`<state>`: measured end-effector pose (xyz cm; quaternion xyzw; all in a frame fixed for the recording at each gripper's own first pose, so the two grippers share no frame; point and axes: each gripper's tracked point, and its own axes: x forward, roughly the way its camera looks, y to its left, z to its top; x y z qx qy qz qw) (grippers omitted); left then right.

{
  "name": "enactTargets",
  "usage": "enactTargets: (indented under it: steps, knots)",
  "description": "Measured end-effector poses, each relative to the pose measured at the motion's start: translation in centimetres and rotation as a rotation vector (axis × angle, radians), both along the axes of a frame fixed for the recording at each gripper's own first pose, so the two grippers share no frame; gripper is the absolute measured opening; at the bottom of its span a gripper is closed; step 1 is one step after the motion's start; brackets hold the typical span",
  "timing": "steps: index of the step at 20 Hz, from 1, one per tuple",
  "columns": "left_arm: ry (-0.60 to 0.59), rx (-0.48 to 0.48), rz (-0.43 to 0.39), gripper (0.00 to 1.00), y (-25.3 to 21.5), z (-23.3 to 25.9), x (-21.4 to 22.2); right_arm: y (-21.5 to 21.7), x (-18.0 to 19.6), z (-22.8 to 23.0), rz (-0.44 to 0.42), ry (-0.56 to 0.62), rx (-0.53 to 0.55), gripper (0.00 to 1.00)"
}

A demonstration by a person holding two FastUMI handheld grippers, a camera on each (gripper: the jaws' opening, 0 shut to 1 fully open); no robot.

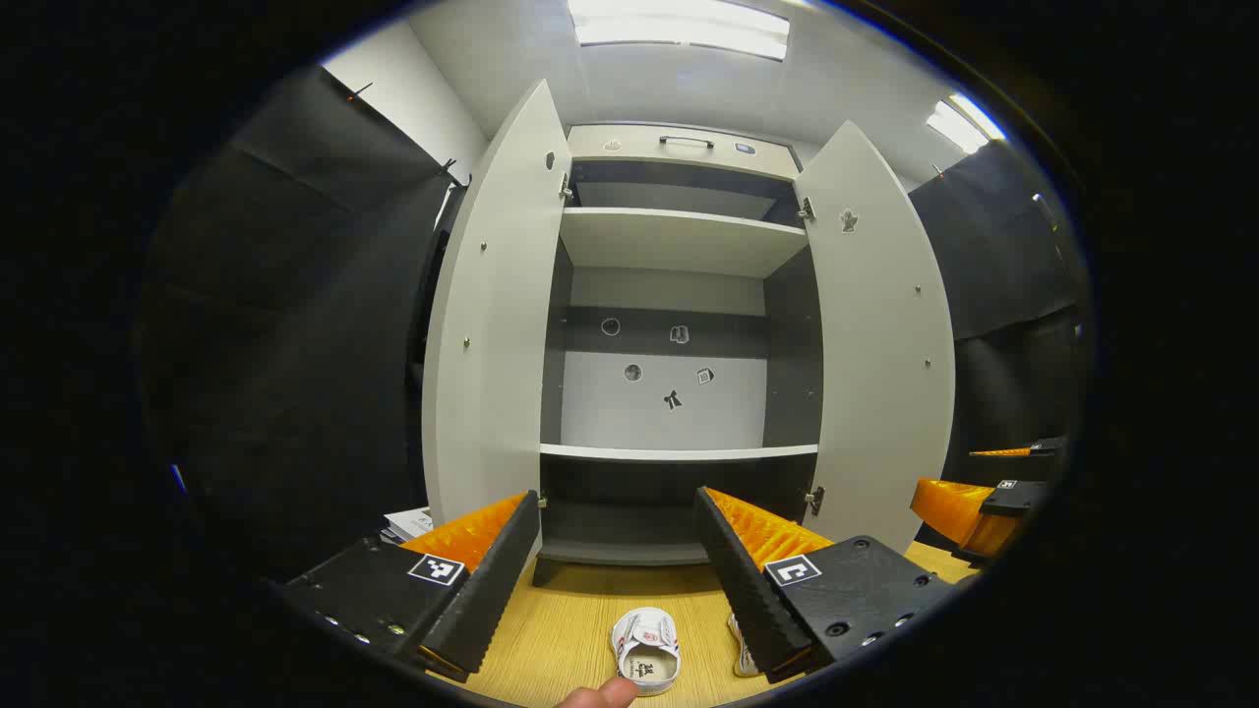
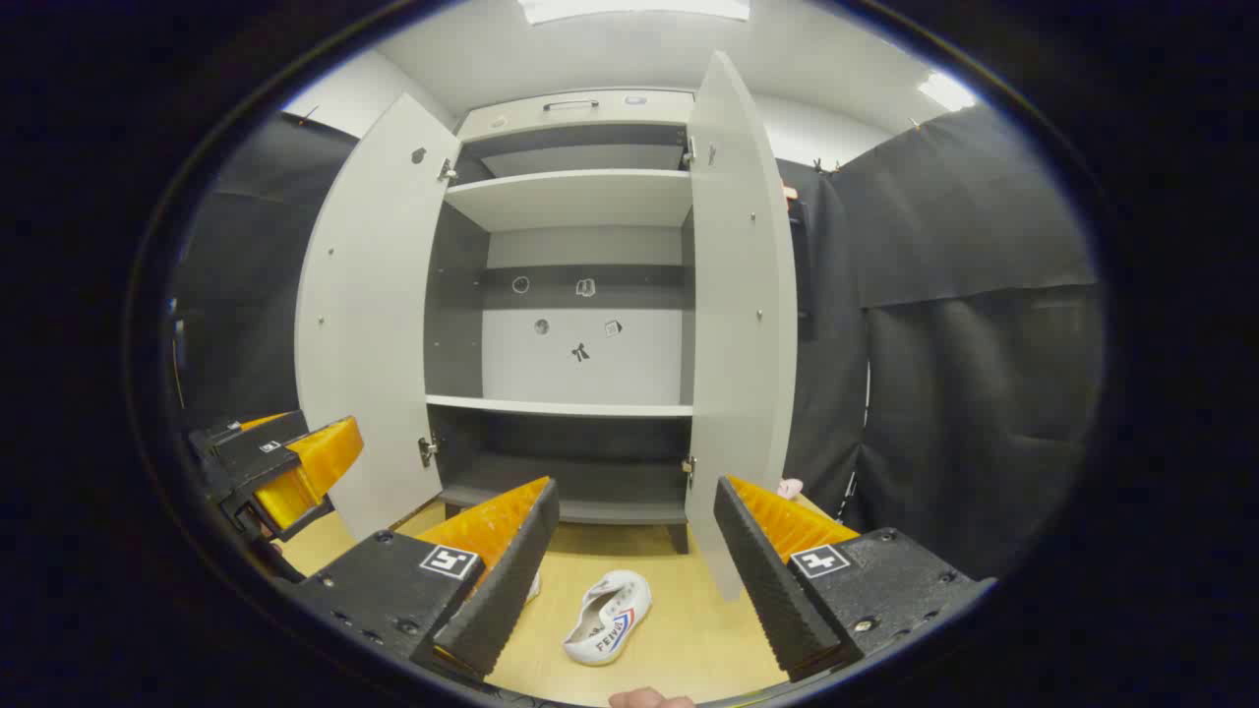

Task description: Grab one shoe with the right hand and put it into the shoe cabinet, grab the other shoe with the left hand and put it into the shoe cabinet; then close the right door with the right hand and the left door with the left hand.

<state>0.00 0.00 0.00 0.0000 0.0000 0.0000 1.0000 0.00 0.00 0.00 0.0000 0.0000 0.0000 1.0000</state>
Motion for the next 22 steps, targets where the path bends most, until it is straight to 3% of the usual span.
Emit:
enactTargets:
  steps: [16, 22]
  knots:
    - [-0.019, 0.004, 0.004, 0.95, 0.6, 0.5, 0.3, 0.5, 0.3, 0.1, 0.014, -0.013, -0.004, 1.00]
    - [-0.021, 0.008, 0.011, 0.95, 1.2, 0.5, 0.0, 2.4, 1.5, -2.3, 0.040, 0.042, -0.013, 1.00]
